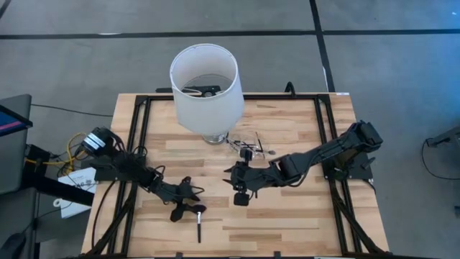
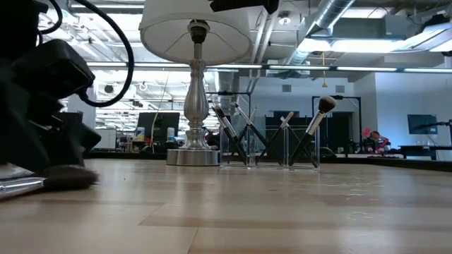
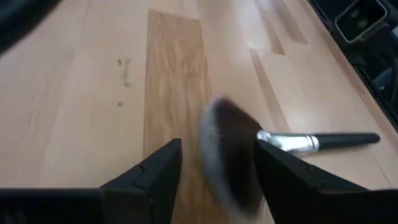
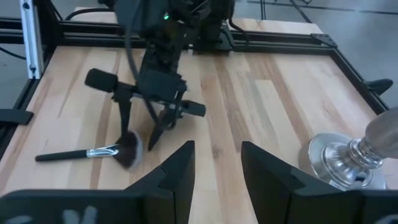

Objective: Put items in baskets/containers
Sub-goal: Put the black highlighter brush into the transparent organizer

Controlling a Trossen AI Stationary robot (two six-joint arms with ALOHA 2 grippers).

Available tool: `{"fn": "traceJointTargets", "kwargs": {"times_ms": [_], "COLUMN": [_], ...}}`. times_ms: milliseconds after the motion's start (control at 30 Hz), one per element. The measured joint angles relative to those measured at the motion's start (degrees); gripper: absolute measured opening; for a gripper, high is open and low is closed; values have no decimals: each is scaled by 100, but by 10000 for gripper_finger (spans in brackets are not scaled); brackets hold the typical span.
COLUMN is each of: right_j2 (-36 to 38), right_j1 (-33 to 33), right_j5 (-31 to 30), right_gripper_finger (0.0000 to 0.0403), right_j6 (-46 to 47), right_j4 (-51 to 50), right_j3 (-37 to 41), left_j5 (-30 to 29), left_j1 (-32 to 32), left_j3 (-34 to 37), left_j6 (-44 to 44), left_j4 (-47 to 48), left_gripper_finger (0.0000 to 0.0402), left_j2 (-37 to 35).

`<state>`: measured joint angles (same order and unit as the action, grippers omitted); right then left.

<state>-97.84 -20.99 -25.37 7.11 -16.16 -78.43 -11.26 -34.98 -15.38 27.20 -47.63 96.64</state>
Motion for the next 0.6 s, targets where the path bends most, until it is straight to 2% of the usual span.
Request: {"fn": "traceJointTargets", "kwargs": {"times_ms": [100, 200, 467, 600], "right_j2": [0, 0, -300, -864], "right_j1": [36, 59, 57, 51], "right_j5": [1, 5, 51, 194], "right_gripper_finger": [122, 121, 121, 123], "right_j6": [7, 9, -5, -110], "right_j4": [-1, 0, 323, 1020], "right_j3": [0, 0, 7, 5], "left_j5": [-82, -123, -95, -281], "left_j1": [15, 19, 116, 354], "left_j3": [-25, -26, -8, -1], "left_j6": [-2, -14, -317, -327], "left_j4": [-96, -87, 52, 43], "left_gripper_finger": [189, 159, 16, 8], "left_j2": [191, 223, 32, -9]}}
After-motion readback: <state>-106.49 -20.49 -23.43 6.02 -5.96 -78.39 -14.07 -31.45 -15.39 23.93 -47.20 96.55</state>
